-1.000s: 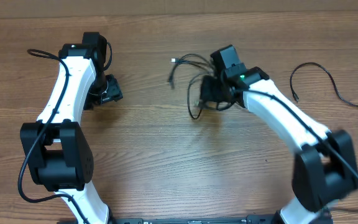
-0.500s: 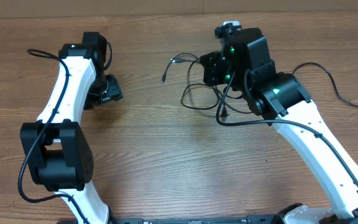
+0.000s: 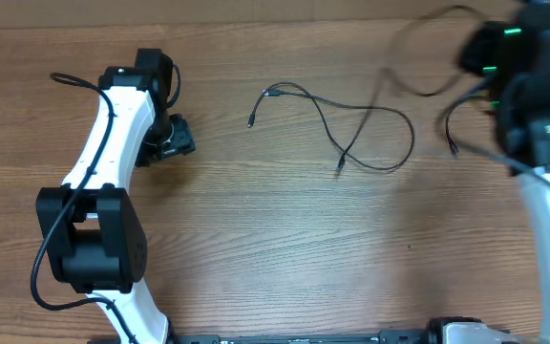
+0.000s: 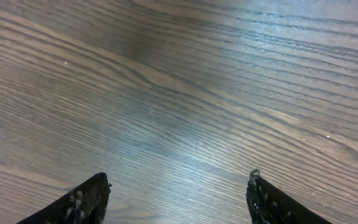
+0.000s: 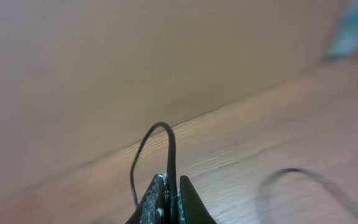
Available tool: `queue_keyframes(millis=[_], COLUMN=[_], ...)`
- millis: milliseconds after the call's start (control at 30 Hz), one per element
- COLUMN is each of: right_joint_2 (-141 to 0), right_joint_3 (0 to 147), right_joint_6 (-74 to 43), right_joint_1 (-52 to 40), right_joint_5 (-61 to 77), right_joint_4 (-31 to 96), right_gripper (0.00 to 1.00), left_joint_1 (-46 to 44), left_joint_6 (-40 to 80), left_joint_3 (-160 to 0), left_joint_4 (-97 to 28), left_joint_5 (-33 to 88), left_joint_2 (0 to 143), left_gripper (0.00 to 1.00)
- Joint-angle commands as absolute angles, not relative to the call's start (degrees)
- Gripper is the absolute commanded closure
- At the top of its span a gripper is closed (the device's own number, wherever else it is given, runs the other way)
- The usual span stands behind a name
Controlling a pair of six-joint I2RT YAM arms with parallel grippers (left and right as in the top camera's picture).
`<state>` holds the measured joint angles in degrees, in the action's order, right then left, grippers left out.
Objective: Untangle cables
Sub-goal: 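Pull the cable rightward with the right gripper, stretching it out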
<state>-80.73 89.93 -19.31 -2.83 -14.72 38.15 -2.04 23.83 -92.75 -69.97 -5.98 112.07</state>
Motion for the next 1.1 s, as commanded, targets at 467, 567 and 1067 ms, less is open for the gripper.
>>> queue_keyframes(millis=[467,567,1067], right_joint_2=[-81.76,-84.16,-97.41], right_joint_3=[93.01,93.01,93.01], right_joint_6=[-30.48,-30.44,-26.83], right_joint_1=[41.36,41.76,40.86], right_joint_5=[0.36,0.36,5.43], right_joint_4=[36.53,38.24,48.27], right_gripper=[0.96,0.96,0.44], left_joint_1=[-3.81,-3.81,-3.84], left_joint_6=[23.11,23.11,23.11], left_joint_3=[-93.38,-93.38,-93.38], left_joint_4=[-69.17,-69.19,-69.93], left_joint_5=[-5.48,-5.48,-5.50], left_joint_2=[110.89,110.89,110.89], left_gripper=[0.29,0.29,0.30])
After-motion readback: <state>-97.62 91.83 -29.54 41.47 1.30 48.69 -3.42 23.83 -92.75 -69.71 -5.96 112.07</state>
